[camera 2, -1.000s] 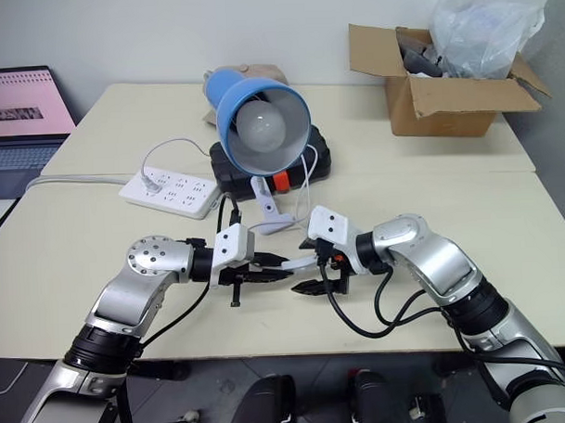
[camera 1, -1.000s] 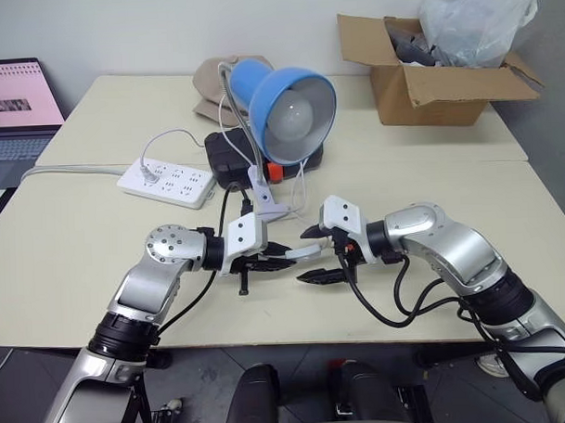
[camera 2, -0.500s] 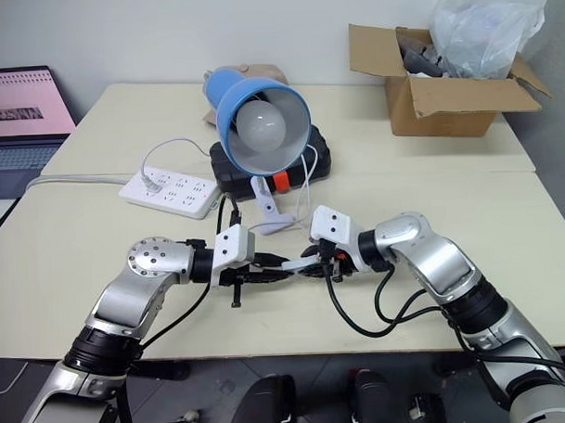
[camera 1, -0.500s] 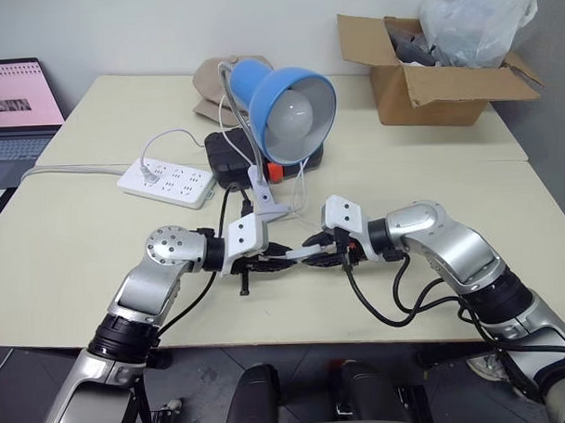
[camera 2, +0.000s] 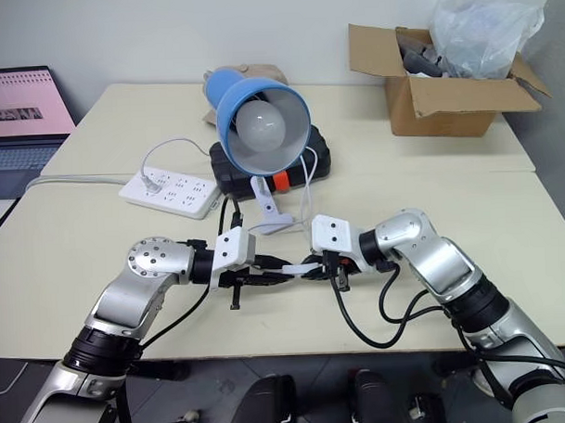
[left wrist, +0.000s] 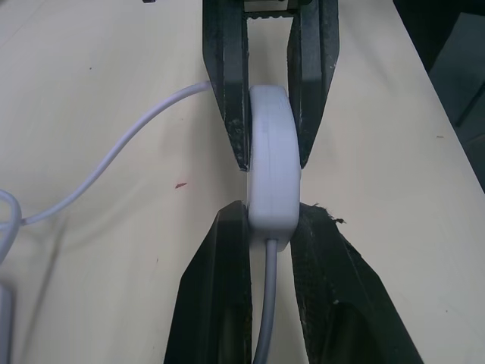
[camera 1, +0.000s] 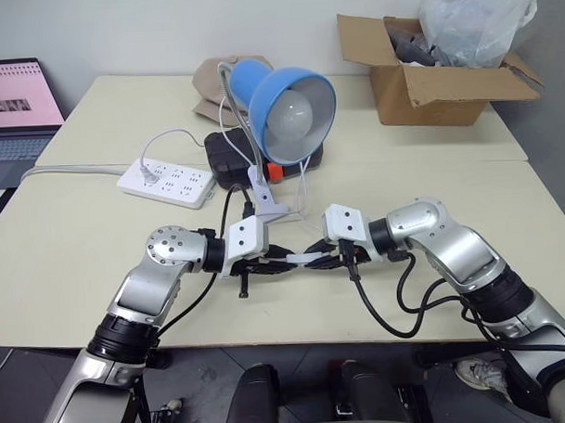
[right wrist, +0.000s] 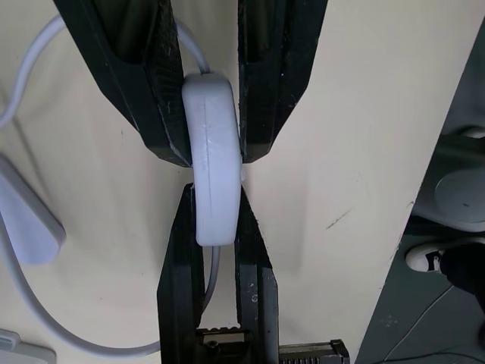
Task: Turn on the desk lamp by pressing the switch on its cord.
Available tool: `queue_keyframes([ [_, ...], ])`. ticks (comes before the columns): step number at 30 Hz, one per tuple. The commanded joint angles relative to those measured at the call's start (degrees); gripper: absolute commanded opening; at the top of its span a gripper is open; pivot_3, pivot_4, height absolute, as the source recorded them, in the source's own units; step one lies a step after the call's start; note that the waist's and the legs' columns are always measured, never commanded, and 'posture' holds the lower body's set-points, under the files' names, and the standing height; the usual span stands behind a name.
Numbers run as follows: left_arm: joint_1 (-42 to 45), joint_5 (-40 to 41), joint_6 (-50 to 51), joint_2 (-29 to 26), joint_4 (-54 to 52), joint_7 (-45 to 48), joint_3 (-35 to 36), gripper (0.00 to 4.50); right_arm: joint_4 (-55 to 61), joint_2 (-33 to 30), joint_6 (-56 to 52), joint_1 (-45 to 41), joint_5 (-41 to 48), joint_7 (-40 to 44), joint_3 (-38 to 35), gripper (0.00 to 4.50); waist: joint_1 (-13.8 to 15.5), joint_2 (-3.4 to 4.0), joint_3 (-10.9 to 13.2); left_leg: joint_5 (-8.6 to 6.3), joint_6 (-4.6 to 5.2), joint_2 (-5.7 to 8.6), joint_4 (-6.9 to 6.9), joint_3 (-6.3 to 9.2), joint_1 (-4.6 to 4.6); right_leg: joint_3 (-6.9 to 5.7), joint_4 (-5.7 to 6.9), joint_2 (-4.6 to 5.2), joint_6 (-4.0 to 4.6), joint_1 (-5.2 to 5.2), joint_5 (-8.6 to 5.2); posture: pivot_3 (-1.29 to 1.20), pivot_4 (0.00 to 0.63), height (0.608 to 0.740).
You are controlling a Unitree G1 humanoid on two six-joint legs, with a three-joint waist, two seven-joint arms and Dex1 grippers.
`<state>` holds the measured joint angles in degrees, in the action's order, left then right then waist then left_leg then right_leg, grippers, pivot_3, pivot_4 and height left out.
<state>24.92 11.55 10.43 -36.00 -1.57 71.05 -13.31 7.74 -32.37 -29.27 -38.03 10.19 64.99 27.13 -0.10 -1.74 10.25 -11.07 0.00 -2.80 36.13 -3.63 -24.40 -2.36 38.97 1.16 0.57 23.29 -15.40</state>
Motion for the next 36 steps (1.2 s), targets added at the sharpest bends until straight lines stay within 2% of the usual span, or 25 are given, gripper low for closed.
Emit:
queue_keyframes([
  [1, 0.76, 0.72, -0.59, 0.38, -1.05, -1.45, 1.50, 0.41, -0.51, 1.24, 0.05, -0.94, 0.19, -0.55, -1.66, 0.56, 0.00, 0.00, 0.00, 0.00, 0.00, 0.00, 0.00, 0.00, 0.00, 0.00, 0.00, 0.00, 0.00, 0.00, 0.00, 0.00, 0.150, 0.740],
  [2, 0.78, 0.68, -0.61, 0.40, -1.04, -1.44, 1.49, 0.41, -0.72, 1.48, 0.04, -1.04, 0.38, -0.56, -1.93, 1.26, 0.00, 0.00, 0.00, 0.00, 0.00, 0.00, 0.00, 0.00, 0.00, 0.00, 0.00, 0.00, 0.00, 0.00, 0.00, 0.00, 0.150, 0.740],
  [7, 0.83, 0.58, -0.81, 0.38, -0.99, -1.50, 1.29, 0.41, -0.04, 2.21, -2.48, -1.61, 1.98, -0.05, -3.57, 2.46, 0.00, 0.00, 0.00, 0.00, 0.00, 0.00, 0.00, 0.00, 0.00, 0.00, 0.00, 0.00, 0.00, 0.00, 0.00, 0.00, 0.150, 0.740],
  [11, 0.91, 0.59, -0.92, 0.30, -0.92, -1.52, 1.10, 0.41, 1.40, 1.19, -4.20, -1.52, 2.45, 1.14, -3.55, 3.24, 0.00, 0.00, 0.00, 0.00, 0.00, 0.00, 0.00, 0.00, 0.00, 0.00, 0.00, 0.01, 0.00, 0.00, 0.00, 0.00, 0.150, 0.740],
  [30, 0.92, 0.45, -1.14, 0.49, -0.92, -1.71, 0.85, 0.41, 0.18, 0.37, -4.86, -1.25, 1.73, -0.66, -3.30, 3.28, 0.00, 0.00, 0.00, 0.00, 0.00, 0.00, 0.00, 0.00, 0.00, 0.00, 0.00, 0.00, 0.00, 0.00, 0.00, 0.00, 0.150, 0.740],
  [33, 0.82, 0.47, -1.11, 0.53, -1.05, -1.77, 0.83, 0.41, 0.01, 0.54, -4.92, -1.28, 1.69, -0.93, -3.34, 2.85, 0.00, 0.00, 0.00, 0.00, 0.00, 0.00, 0.00, 0.00, 0.00, 0.00, 0.00, 0.00, 0.00, 0.00, 0.00, 0.00, 0.150, 0.740],
  [36, 0.96, 0.48, -1.09, 0.63, -0.98, -1.79, 0.79, 0.41, -0.50, 0.52, -4.47, -1.54, 1.30, -1.14, -3.12, 2.23, 0.00, 0.00, 0.00, 0.00, 0.00, 0.00, 0.00, 0.00, 0.00, 0.00, 0.00, 0.00, 0.00, 0.00, 0.00, 0.00, 0.150, 0.740],
])
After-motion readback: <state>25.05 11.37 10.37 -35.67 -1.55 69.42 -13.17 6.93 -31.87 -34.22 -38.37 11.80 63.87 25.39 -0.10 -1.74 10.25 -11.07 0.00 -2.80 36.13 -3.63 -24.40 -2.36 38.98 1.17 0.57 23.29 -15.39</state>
